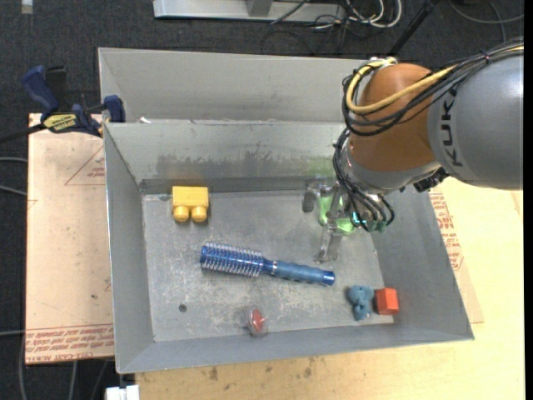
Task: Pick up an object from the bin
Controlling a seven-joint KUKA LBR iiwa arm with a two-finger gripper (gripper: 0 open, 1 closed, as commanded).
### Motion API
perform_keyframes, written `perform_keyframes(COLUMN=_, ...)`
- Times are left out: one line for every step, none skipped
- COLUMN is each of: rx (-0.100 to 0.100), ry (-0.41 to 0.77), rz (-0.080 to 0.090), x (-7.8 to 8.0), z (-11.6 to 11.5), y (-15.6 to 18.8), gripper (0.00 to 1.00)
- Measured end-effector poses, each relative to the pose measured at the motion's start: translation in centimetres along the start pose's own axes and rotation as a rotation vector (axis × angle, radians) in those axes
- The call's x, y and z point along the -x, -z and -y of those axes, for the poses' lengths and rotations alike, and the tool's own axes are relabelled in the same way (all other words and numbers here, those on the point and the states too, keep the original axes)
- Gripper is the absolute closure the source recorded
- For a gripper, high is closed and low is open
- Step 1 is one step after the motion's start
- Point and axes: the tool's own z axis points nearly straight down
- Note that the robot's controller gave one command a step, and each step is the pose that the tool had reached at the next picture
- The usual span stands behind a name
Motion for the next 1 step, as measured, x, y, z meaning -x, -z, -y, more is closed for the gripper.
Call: perform_keyframes(rx=0.002, ry=-0.004, rz=-0.001, x=-1.85, z=-4.74, y=-9.79, gripper=0.00)
